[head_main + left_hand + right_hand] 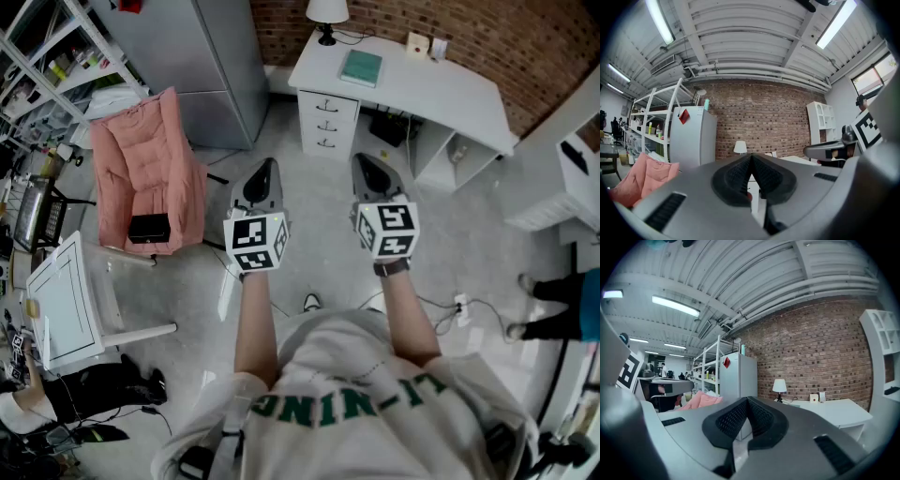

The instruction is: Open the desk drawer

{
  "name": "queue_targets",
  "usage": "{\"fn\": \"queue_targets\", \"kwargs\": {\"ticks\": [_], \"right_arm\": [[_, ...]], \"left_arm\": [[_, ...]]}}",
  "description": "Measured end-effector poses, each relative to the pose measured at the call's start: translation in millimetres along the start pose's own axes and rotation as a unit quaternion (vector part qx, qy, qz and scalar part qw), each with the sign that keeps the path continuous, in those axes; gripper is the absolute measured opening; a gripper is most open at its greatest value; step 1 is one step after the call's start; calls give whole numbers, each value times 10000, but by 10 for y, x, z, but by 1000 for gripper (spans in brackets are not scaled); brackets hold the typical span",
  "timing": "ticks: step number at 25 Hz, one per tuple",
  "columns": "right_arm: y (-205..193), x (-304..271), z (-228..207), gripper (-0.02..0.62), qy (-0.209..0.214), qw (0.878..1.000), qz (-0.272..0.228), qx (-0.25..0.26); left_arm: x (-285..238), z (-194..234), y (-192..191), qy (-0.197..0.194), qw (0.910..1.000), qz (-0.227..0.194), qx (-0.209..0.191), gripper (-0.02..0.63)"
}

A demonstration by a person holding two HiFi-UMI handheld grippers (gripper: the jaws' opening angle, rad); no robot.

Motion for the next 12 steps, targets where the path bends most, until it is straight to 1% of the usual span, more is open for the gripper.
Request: {"fn": "queue_targets", "kwargs": {"ticks": [6, 9, 12], "right_arm": [[-145, -122, 334, 2, 113, 9999, 90, -21], [-260, -154, 361, 2, 127, 9997, 190, -107], [-311, -178, 314, 2, 54, 9993, 258, -258]], "left_arm": [[29, 245, -154, -117, 9997, 51, 205, 2], [-45, 265, -242, -185, 9994, 99, 269, 2], [-161, 251, -290, -200, 9993, 160, 288, 2]]}}
Point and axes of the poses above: the fingertips, and each gripper's own axes: x backward along the fingers, z to its left, y out of its top, the point moved 6 cm from there along x, backward along the fingers, and after that the axes turned 4 degrees about x, right-handed, at the moved point
